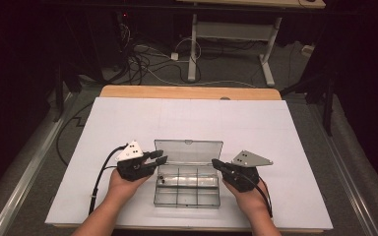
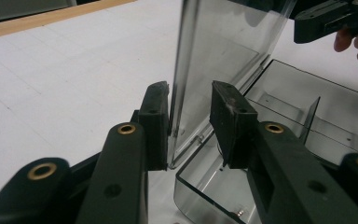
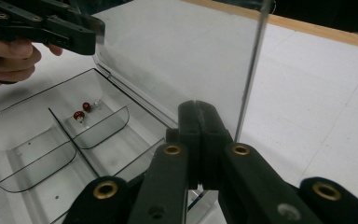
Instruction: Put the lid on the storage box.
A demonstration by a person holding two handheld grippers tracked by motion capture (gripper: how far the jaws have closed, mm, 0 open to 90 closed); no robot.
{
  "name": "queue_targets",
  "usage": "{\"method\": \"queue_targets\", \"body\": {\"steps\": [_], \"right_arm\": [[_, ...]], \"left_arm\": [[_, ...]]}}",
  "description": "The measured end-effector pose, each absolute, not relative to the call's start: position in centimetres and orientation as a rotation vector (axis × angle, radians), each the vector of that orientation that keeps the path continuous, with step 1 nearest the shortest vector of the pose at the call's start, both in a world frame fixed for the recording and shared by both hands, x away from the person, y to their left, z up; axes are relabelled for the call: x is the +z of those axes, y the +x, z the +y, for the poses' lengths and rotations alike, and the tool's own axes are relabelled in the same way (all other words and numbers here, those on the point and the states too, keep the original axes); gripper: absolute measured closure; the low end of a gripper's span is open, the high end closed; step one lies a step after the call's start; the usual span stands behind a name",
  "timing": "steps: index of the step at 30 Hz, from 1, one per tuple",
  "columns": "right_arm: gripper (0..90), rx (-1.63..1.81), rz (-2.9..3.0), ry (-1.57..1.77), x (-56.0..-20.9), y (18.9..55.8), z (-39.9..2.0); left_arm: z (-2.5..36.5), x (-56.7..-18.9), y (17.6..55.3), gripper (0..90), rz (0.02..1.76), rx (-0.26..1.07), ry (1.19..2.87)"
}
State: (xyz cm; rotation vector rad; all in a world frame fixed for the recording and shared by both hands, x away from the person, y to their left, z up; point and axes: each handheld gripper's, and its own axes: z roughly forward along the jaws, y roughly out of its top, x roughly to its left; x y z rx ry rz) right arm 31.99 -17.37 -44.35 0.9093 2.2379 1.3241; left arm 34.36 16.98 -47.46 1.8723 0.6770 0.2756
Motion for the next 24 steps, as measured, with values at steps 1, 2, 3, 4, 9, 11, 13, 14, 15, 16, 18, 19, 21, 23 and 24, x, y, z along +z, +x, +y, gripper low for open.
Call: {"method": "queue_targets", "body": {"steps": [1, 2, 3, 4, 9, 11, 13, 14, 15, 16, 18, 19, 21, 23, 24], "right_arm": [[90.0, 1.321, 2.239, 0.91, -44.3, 31.9, -17.3], [90.0, 1.319, 2.24, 0.905, -44.3, 31.9, -17.3], [90.0, 1.318, 2.241, 0.902, -44.4, 31.9, -17.3], [90.0, 1.316, 2.242, 0.9, -44.4, 31.8, -17.3], [90.0, 1.314, 2.244, 0.901, -44.4, 31.5, -17.3], [90.0, 1.313, 2.245, 0.897, -44.4, 31.4, -17.4], [90.0, 1.314, 2.247, 0.893, -44.5, 31.2, -17.4], [90.0, 1.314, 2.247, 0.891, -44.6, 31.1, -17.4], [90.0, 1.315, 2.248, 0.891, -44.6, 31.0, -17.4], [90.0, 1.313, 2.249, 0.887, -44.7, 30.9, -17.4], [90.0, 1.312, 2.251, 0.885, -44.7, 30.7, -17.4], [90.0, 1.313, 2.251, 0.884, -44.8, 30.6, -17.4], [90.0, 1.315, 2.253, 0.883, -44.8, 30.4, -17.5], [90.0, 1.313, 2.254, 0.883, -44.9, 30.2, -17.5], [90.0, 1.313, 2.256, 0.882, -44.9, 30.1, -17.5]], "left_arm": [[17.0, -47.5, 34.3, 65.3, 0.677, 0.277, 1.871], [17.1, -47.5, 34.2, 65.3, 0.676, 0.277, 1.872], [17.1, -47.5, 34.1, 65.2, 0.672, 0.276, 1.875], [17.2, -47.6, 34.0, 65.2, 0.672, 0.28, 1.876], [17.5, -47.8, 33.5, 65.0, 0.681, 0.281, 1.889], [17.6, -47.9, 33.1, 64.9, 0.682, 0.288, 1.895], [17.8, -48.0, 32.7, 63.5, 0.682, 0.292, 1.901], [18.0, -48.0, 32.5, 63.5, 0.685, 0.294, 1.901], [18.2, -48.0, 32.2, 63.5, 0.687, 0.294, 1.906], [18.3, -48.1, 32.0, 63.4, 0.691, 0.302, 1.91], [18.8, -48.1, 31.5, 63.4, 0.709, 0.304, 1.91], [19.0, -48.2, 31.4, 63.4, 0.72, 0.293, 1.903], [19.4, -48.5, 31.0, 63.6, 0.736, 0.265, 1.904], [19.6, -48.7, 30.5, 65.8, 0.74, 0.233, 1.913], [19.6, -48.8, 30.3, 70.9, 0.733, 0.22, 1.917]]}}
